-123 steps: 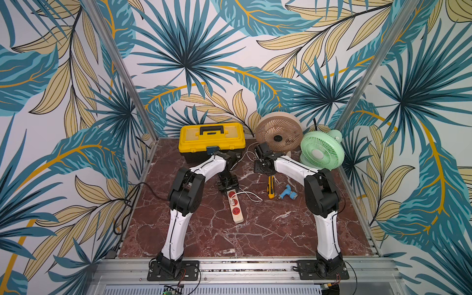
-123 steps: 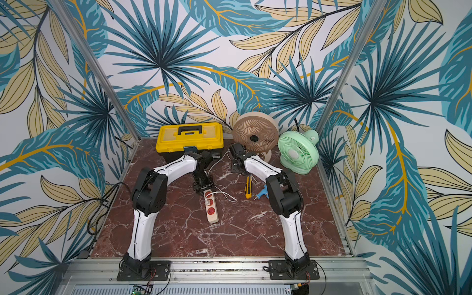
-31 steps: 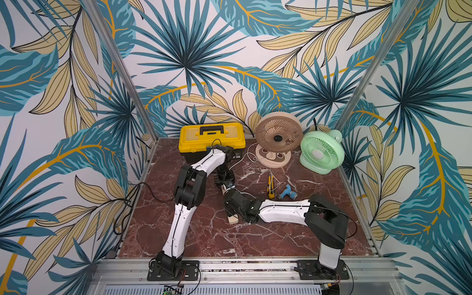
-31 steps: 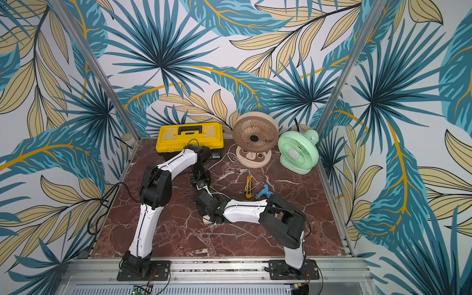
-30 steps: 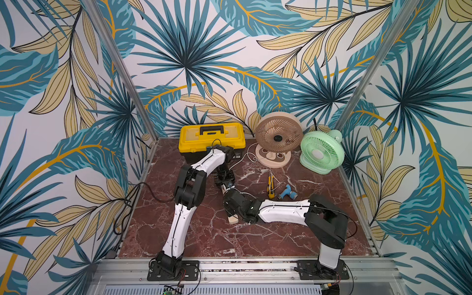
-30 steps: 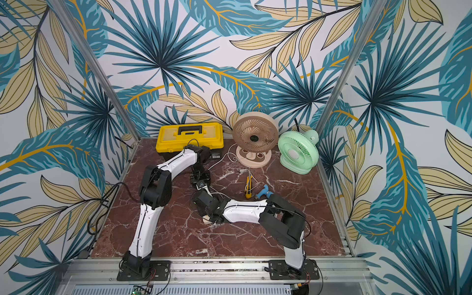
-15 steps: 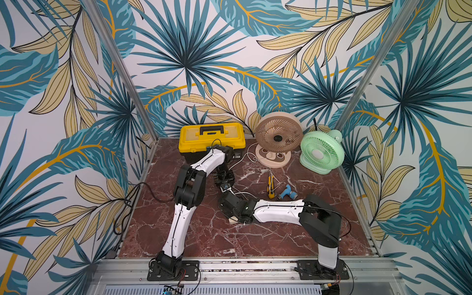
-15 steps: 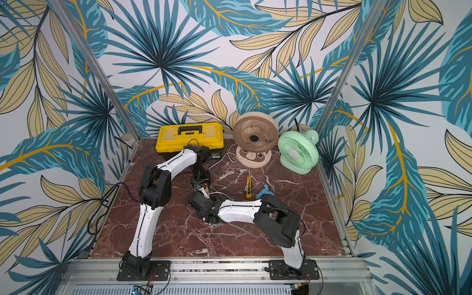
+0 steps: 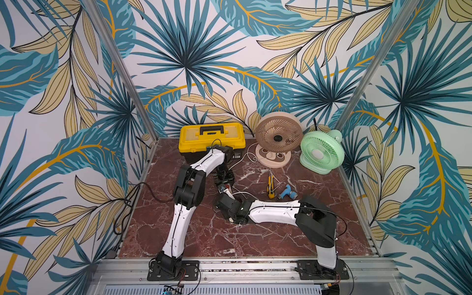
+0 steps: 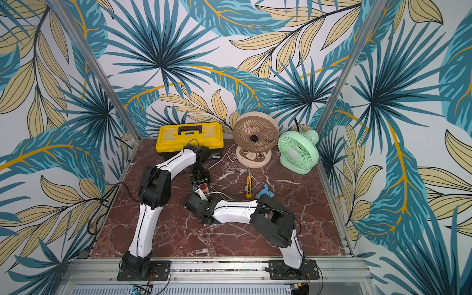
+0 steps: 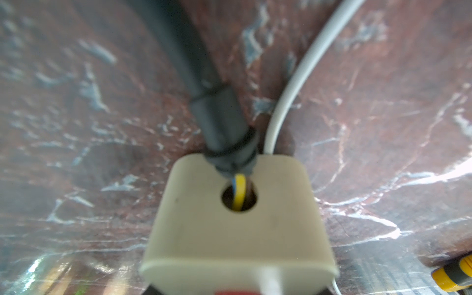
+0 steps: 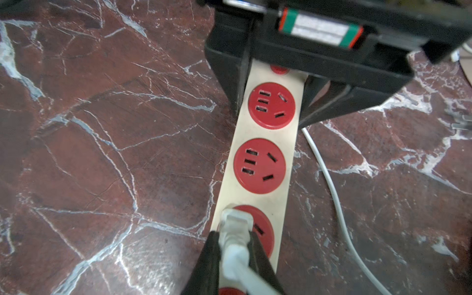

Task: Unplug the desk fan from the power strip
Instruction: Remove the plug from the socket.

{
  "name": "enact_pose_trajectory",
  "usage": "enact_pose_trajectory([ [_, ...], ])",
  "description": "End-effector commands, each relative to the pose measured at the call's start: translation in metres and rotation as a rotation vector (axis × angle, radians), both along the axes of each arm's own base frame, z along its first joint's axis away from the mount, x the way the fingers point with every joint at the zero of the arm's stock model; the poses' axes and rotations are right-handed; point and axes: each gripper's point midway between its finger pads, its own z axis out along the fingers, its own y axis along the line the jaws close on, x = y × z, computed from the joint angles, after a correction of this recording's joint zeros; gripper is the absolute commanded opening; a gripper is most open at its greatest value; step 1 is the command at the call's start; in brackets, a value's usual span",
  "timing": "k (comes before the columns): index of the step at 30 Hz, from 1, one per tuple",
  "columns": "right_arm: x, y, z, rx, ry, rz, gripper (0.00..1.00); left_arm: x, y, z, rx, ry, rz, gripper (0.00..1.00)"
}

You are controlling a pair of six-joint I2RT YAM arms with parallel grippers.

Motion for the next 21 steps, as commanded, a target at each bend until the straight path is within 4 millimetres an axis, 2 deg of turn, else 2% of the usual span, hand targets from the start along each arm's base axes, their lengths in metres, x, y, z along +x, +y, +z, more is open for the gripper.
enact_pose_trajectory([
  [1,-0.010,0.012,-0.004,-0.093,-0.038,0.066,0.00,-0.008,0.009,-0.086,0.064,0.063,-0.008,0.00],
  [10,-0.016,0.022,-0.003,-0.158,-0.088,0.085,0.00,-0.009,0.009,-0.086,0.071,0.065,-0.011,0.00],
  [18,-0.017,0.018,-0.001,-0.142,-0.091,0.077,0.00,-0.008,0.010,-0.085,0.078,0.062,-0.012,0.00],
  [21,-0.016,0.011,0.000,-0.116,-0.087,0.063,0.00,-0.009,0.011,-0.085,0.084,0.063,-0.017,0.00],
])
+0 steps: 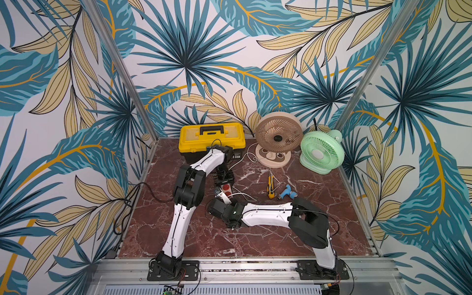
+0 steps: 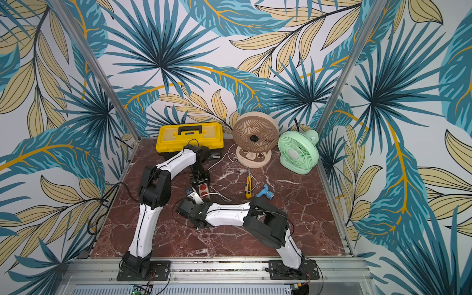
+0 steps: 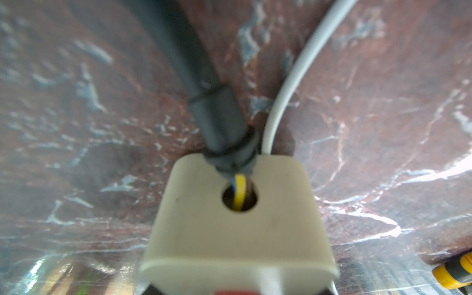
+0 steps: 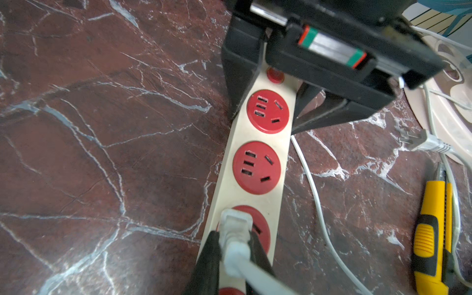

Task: Unplug the desk fan from the power strip
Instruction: Remove the plug from the socket.

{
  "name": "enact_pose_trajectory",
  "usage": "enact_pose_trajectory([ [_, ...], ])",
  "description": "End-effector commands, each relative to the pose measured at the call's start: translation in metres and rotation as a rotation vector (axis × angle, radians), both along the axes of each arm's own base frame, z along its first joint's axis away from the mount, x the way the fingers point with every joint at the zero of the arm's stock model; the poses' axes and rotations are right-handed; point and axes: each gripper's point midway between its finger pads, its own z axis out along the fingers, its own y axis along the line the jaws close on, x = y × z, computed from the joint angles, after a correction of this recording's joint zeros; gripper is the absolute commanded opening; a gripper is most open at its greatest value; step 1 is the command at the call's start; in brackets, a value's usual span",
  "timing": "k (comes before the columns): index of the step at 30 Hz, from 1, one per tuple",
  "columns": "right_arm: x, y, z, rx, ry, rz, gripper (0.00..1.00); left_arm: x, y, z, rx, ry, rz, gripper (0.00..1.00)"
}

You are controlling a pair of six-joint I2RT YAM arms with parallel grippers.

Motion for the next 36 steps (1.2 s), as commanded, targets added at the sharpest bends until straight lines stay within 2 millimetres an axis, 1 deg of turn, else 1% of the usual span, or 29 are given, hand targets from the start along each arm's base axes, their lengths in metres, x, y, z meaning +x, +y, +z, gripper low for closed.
enact_pose_trajectory([
  [1,-0.012,0.006,0.002,0.025,0.006,0.061,0.00,-0.009,0.012,-0.085,0.090,0.062,-0.012,0.00],
  [4,-0.006,-0.004,0.009,0.118,0.010,0.021,0.00,-0.010,0.011,-0.086,0.087,0.062,-0.018,0.00],
  [6,-0.001,-0.013,0.009,0.191,0.042,-0.014,0.00,-0.009,0.012,-0.085,0.092,0.059,-0.020,0.00],
  [10,0.004,-0.026,-0.001,0.317,0.141,-0.060,0.00,-0.009,0.014,-0.084,0.101,0.055,-0.021,0.00],
  [13,0.008,-0.036,-0.007,0.393,0.185,-0.101,0.00,-0.010,0.015,-0.085,0.107,0.058,-0.025,0.00],
  [18,0.012,-0.044,-0.012,0.488,0.235,-0.145,0.00,-0.010,0.016,-0.082,0.113,0.048,-0.029,0.00],
  [24,0.011,-0.039,-0.015,0.488,0.260,-0.131,0.00,-0.010,0.016,-0.082,0.119,0.043,-0.027,0.00],
  [27,0.010,-0.035,-0.012,0.458,0.244,-0.120,0.00,-0.010,0.016,-0.083,0.121,0.043,-0.027,0.00],
  [32,0.005,-0.026,-0.002,0.322,0.153,-0.074,0.00,-0.010,0.017,-0.084,0.129,0.043,-0.026,0.00],
  [36,-0.002,-0.015,0.009,0.225,0.070,-0.031,0.00,-0.010,0.018,-0.083,0.137,0.041,-0.028,0.00],
])
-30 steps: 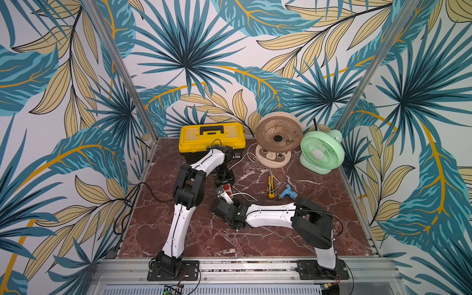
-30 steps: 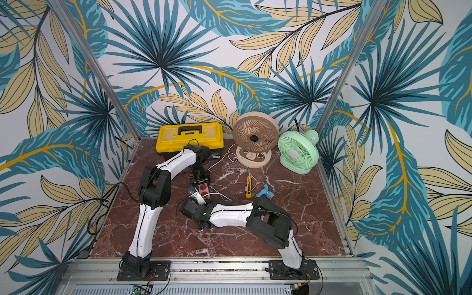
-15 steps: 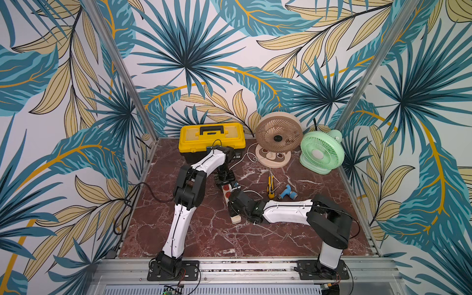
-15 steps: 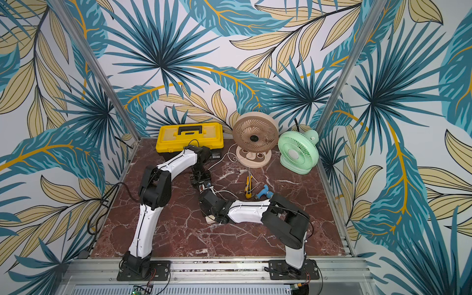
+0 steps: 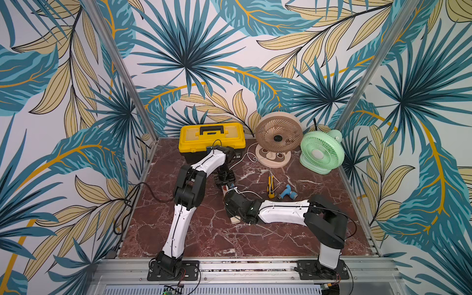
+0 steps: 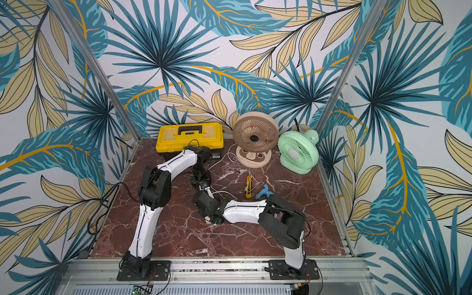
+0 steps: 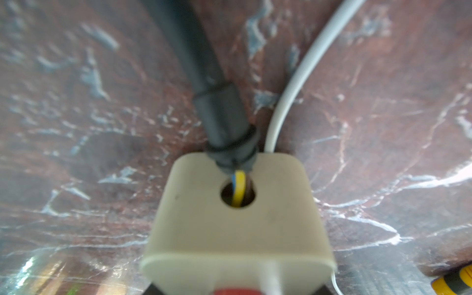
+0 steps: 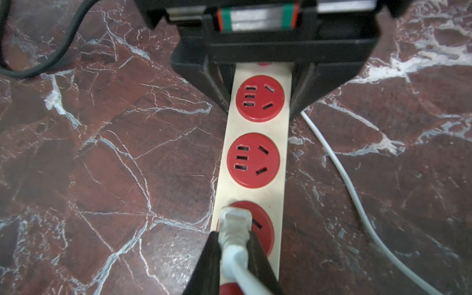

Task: Unplug the desk fan from the power strip
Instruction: Remove the plug from the socket.

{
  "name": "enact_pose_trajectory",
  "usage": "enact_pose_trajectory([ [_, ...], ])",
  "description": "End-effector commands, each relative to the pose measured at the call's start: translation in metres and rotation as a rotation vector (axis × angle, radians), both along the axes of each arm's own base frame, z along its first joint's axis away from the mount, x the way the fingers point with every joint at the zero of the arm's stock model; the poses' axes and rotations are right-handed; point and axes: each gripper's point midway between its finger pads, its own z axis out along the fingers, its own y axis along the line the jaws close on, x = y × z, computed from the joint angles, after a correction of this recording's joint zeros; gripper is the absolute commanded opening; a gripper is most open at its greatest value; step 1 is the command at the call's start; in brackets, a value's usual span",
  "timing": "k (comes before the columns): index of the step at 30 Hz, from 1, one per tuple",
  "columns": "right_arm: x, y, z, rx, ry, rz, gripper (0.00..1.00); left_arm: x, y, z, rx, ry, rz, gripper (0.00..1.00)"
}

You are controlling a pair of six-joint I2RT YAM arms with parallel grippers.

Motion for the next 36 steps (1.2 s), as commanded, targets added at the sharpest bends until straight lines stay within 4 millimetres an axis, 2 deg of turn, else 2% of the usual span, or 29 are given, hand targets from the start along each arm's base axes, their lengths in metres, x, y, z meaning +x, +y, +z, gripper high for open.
enact_pose_trajectory([
  [1,-0.005,0.001,0.008,-0.135,-0.093,0.020,0.00,-0.009,0.018,-0.082,0.104,0.058,-0.054,0.00],
  [9,-0.014,0.021,0.014,-0.281,-0.202,0.077,0.00,-0.010,0.017,-0.083,0.107,0.057,-0.058,0.00],
  [18,-0.015,0.021,0.018,-0.283,-0.220,0.066,0.00,-0.010,0.017,-0.083,0.109,0.057,-0.061,0.00],
  [21,-0.014,0.015,0.020,-0.261,-0.217,0.041,0.00,-0.010,0.017,-0.083,0.109,0.056,-0.060,0.00],
  [26,-0.007,-0.002,0.020,-0.127,-0.153,-0.022,0.00,-0.010,0.017,-0.083,0.109,0.058,-0.061,0.00],
  [33,0.007,-0.028,0.010,0.121,0.010,-0.126,0.00,-0.010,0.017,-0.082,0.109,0.056,-0.060,0.00],
  [36,0.008,-0.035,0.005,0.156,0.042,-0.139,0.00,-0.009,0.017,-0.082,0.110,0.055,-0.060,0.00],
])
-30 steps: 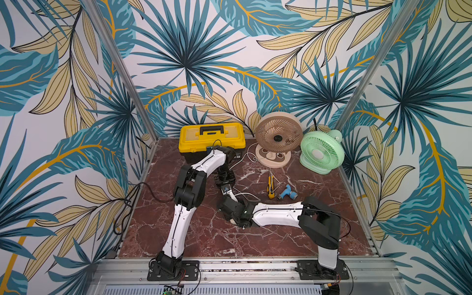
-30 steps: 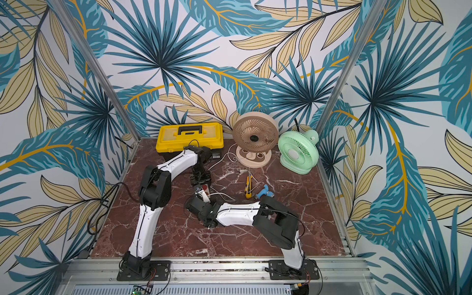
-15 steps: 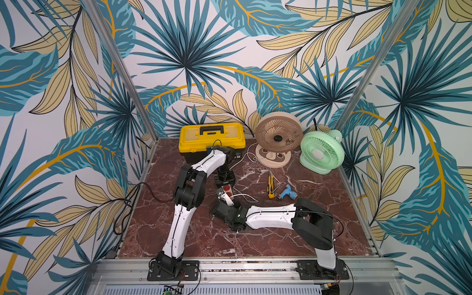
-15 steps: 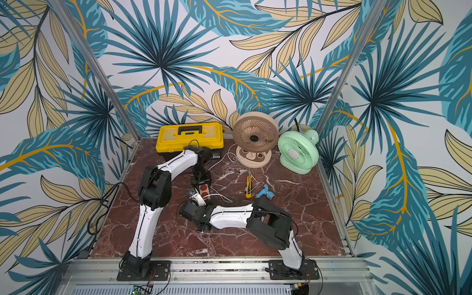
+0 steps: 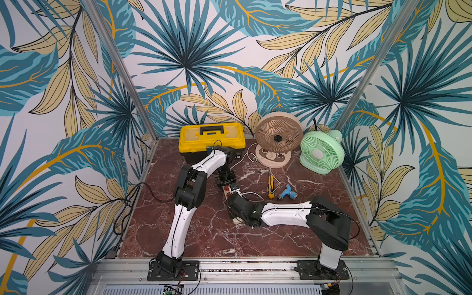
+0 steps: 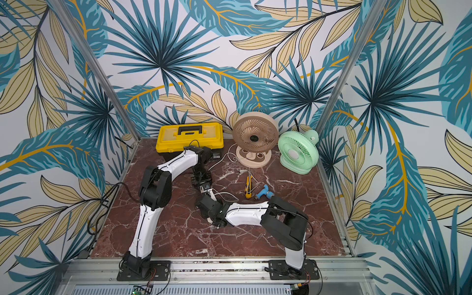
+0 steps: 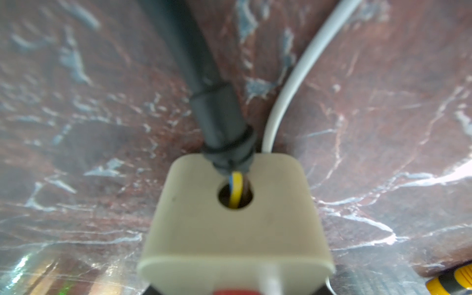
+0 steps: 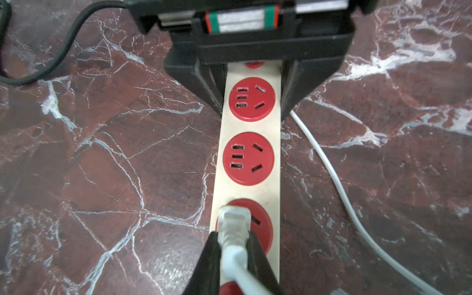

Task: Unplug the desk fan from the power strip
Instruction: Remove the plug from the socket.

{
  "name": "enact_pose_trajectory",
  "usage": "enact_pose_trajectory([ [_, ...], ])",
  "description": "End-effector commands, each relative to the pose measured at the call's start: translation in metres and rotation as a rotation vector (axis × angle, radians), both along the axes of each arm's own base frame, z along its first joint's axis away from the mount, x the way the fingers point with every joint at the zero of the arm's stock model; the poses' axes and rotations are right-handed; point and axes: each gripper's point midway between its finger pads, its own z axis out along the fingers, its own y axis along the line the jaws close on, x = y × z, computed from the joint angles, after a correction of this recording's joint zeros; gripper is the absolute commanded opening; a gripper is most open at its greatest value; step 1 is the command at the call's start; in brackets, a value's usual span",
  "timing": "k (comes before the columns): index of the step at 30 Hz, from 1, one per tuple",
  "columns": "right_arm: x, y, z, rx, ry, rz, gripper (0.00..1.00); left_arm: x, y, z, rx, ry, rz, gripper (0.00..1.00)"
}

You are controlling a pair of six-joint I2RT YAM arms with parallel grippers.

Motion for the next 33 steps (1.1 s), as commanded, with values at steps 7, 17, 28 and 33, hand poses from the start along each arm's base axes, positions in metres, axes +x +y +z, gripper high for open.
enact_pose_trajectory([
  [7,0.009,-0.020,0.002,0.083,0.053,-0.101,0.00,-0.008,0.021,-0.083,0.108,0.054,-0.091,0.00],
  [17,0.005,-0.008,0.013,-0.022,0.002,-0.029,0.00,-0.008,0.022,-0.083,0.115,0.054,-0.091,0.00],
  [28,-0.007,0.020,0.023,-0.303,-0.180,0.089,0.00,-0.008,0.023,-0.083,0.119,0.058,-0.096,0.00],
  [33,-0.013,0.031,0.029,-0.397,-0.255,0.125,0.00,-0.006,0.023,-0.082,0.121,0.055,-0.096,0.00],
])
